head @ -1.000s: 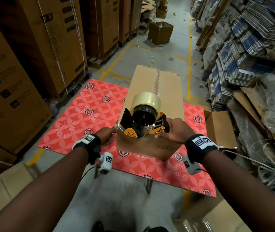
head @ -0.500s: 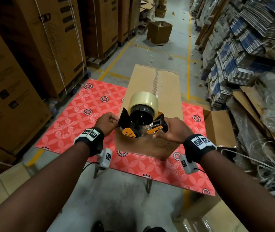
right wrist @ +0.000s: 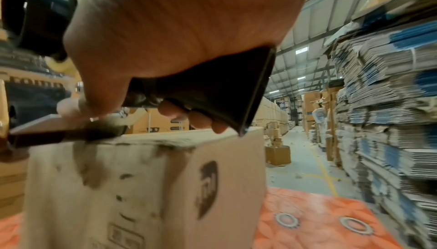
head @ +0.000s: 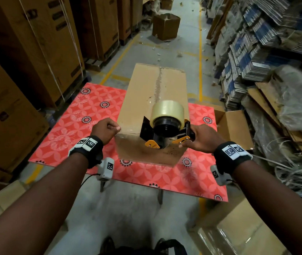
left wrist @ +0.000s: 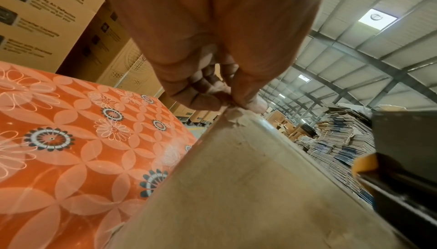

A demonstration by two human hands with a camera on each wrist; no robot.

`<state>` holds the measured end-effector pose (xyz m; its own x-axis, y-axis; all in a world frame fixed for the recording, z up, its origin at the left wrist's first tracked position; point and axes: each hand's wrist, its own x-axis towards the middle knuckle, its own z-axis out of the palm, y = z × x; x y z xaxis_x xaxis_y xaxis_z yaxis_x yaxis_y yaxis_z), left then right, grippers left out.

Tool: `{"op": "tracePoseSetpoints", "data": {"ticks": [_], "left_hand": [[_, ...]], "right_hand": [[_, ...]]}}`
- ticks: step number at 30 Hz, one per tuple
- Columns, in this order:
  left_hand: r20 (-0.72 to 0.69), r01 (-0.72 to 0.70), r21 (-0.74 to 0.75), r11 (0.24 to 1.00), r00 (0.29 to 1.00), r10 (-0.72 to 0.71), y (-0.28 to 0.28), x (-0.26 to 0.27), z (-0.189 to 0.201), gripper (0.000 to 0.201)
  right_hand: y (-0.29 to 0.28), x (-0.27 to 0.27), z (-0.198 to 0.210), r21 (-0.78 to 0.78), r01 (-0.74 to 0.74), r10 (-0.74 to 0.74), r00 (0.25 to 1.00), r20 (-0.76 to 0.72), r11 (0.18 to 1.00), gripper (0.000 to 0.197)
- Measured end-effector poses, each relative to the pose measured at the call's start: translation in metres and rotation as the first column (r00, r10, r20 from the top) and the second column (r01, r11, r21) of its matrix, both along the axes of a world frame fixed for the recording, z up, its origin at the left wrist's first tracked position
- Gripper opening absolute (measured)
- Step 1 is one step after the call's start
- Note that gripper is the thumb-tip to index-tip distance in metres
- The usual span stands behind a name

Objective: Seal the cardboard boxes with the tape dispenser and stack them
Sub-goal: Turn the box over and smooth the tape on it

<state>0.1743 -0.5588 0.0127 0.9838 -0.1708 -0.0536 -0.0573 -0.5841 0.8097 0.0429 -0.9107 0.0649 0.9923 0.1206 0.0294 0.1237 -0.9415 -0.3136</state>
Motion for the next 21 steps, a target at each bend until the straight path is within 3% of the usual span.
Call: {"op": "tracePoseSetpoints", "data": {"ticks": [5, 9, 13, 18, 21], "left_hand": [[0.180, 0.008, 0.218, 0.976, 0.982, -0.048, -0.015, -0.007, 0.010, 0.017], [0.187, 0.126, 0.345, 0.930, 0.962, -0.200, -0.042, -0.019, 0.019, 0.029], [0.151, 0.203, 0.360, 0.911, 0.950, -0.272, -0.067, -0.030, 0.024, 0.028], [0.122, 0.197, 0.335, 0.921, 0.961, -0.249, -0.068, -0.028, 0.020, 0.031], [0.126, 0.176, 0.304, 0.936, 0.967, -0.223, -0.068, -0.031, 0.019, 0.025]], "right_hand": [[-0.009, 0.001, -0.015, 0.027, -0.006, 0.006, 1.000, -0.006, 1.000, 0.054], [-0.014, 0.001, -0.026, 0.099, -0.001, 0.001, 1.000, -0.004, 0.995, 0.066], [-0.014, 0.000, -0.029, 0.129, -0.013, 0.010, 1.000, 0.018, 0.992, 0.070], [-0.017, -0.002, -0.031, 0.142, -0.013, 0.008, 0.999, 0.036, 0.990, 0.071], [-0.029, -0.005, -0.029, 0.133, -0.023, 0.018, 0.999, 0.041, 0.991, 0.063]]}}
